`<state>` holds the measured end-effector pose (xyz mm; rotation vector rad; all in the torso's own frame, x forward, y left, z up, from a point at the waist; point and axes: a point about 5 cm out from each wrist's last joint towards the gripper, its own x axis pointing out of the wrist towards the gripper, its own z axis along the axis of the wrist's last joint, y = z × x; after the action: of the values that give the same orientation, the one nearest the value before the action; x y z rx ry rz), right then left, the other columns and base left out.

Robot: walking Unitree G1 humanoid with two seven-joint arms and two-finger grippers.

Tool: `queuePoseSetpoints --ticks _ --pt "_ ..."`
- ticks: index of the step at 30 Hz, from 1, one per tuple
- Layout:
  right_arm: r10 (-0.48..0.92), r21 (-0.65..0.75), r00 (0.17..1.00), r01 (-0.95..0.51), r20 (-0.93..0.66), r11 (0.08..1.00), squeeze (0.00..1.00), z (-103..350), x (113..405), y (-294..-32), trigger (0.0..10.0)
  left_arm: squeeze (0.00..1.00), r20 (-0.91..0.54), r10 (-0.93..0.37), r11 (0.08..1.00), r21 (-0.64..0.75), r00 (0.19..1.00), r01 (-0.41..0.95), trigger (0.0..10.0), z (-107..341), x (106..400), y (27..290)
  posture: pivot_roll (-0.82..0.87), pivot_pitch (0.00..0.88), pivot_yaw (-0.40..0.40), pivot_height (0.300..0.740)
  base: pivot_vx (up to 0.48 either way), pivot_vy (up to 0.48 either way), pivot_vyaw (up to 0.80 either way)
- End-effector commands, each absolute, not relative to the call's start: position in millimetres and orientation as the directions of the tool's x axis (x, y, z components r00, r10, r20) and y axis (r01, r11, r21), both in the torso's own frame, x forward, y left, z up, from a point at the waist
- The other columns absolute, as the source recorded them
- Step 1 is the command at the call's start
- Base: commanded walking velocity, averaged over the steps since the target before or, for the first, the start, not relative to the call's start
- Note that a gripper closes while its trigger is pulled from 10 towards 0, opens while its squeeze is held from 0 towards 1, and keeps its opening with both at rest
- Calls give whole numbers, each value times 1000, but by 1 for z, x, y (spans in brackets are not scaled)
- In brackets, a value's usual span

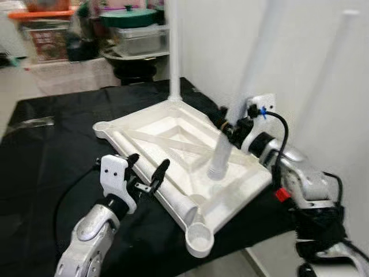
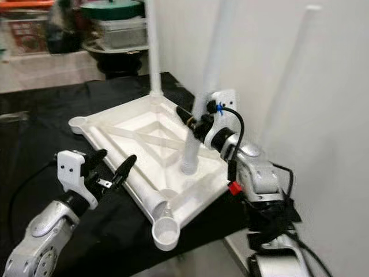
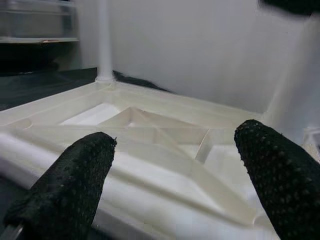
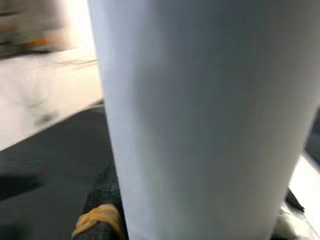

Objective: Building children table

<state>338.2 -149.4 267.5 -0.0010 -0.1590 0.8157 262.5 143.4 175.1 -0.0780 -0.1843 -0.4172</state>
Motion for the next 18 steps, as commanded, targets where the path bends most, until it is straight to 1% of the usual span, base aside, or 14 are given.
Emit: queuePoseSetpoints --ticks 1,2,3,4,5,8,9,10,11,14,15,16,17,18 --pt "820 -121 558 -812 128 572 0 277 328 -144 10000 0 178 -410 907 -29 895 421 10000 174 258 146 78 0 -32 740 0 0 0" --pt "820 -121 558 -812 128 572 0 277 328 -144 10000 0 178 -410 907 -29 895 421 10000 174 258 146 78 0 -32 740 0 0 0" --pt "864 -157 495 -850 89 503 0 275 321 -144 10000 0 167 -412 906 -29 896 423 10000 171 255 149 80 0 -36 740 0 0 0" --pt "889 -178 454 -871 65 458 0 274 317 -144 10000 0 160 -414 906 -30 896 423 10000 170 253 150 81 0 -36 740 0 0 0" --pt "889 -178 454 -871 65 458 0 274 317 -144 10000 0 160 -414 906 -30 896 423 10000 170 253 150 81 0 -36 740 0 0 0" --pt "945 -186 326 -930 -18 317 0 263 303 -142 10000 0 116 -452 888 -30 884 458 10000 161 239 153 89 0 -40 740 0 0 0" --pt "945 -186 326 -930 -18 317 0 263 303 -142 10000 0 116 -452 888 -30 884 458 10000 161 239 153 89 0 -40 740 0 0 0" --pt "964 -163 267 -952 -18 260 0 257 295 -137 10000 0 86 -476 877 -28 875 480 10000 156 232 152 95 0 -42 740 0 0 0" --pt "964 -163 267 -952 -18 260 0 257 295 -137 10000 0 86 -476 877 -28 875 480 10000 156 232 152 95 0 -42 740 0 0 0" --pt "977 -124 212 -970 -17 209 0 252 288 -132 10000 0 72 -486 872 -29 871 489 10000 153 228 152 99 0 -41 740 0 0 0" --pt "977 -124 212 -970 -17 209 0 252 288 -132 10000 0 72 -486 872 -29 871 489 10000 153 228 152 99 0 -41 740 0 0 0" --pt "988 -90 151 -985 -22 148 0 248 281 -129 10000 0 69 -489 870 -31 870 492 10000 153 227 152 99 0 -41 740 0 0 0" --pt "993 -69 113 -991 -25 111 0 243 276 -126 10000 0 69 -490 869 -33 869 493 10000 153 227 151 99 0 -41 740 0 0 0" --pt "993 -69 113 -991 -25 111 0 243 276 -126 10000 0 69 -490 869 -33 869 493 10000 153 227 151 99 0 -41 740 0 0 0"
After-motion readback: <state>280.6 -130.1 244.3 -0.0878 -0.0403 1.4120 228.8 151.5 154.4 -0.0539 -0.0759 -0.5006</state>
